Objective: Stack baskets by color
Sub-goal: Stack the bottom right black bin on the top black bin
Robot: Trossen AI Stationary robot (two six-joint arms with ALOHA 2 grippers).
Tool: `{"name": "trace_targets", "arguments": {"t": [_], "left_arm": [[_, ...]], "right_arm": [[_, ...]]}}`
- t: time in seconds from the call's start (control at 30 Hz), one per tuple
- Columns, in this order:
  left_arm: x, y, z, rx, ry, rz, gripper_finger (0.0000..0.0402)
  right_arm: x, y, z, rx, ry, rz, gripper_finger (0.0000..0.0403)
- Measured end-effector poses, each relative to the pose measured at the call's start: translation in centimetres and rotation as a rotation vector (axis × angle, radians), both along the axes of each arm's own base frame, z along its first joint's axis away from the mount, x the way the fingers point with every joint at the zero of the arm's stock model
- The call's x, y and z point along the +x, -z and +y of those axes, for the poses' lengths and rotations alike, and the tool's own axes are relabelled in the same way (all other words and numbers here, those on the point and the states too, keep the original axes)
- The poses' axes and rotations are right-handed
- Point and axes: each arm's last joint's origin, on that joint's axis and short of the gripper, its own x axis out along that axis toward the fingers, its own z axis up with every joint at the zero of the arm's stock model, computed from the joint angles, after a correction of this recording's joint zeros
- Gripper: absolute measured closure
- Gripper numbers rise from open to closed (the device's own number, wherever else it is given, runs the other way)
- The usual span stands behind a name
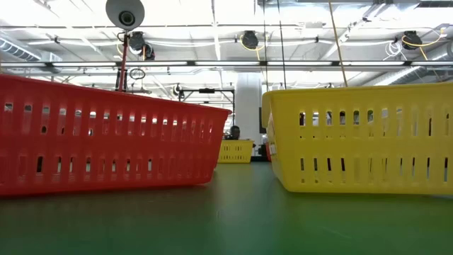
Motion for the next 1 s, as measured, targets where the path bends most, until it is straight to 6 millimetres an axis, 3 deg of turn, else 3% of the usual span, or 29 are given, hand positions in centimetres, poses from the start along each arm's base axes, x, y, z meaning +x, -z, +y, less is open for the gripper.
{"name": "trace_targets", "arguments": {"t": [0.43,0.57,1.0], "left_arm": [[3.3,1.9,-1.3,0.047,-0.005,0.102,0.0360],[4.2,2.5,-1.4,0.073,-0.022,0.127,0.0360],[6.3,3.8,-1.7,0.096,-0.023,0.180,0.0360]], "right_arm": [[2.4,3.2,-0.4,0.145,0.256,0.238,0.0403],[2.5,3.8,-0.3,0.262,0.321,0.281,0.0403],[2.9,6.2,0.9,0.375,0.475,0.506,0.0392]]}}
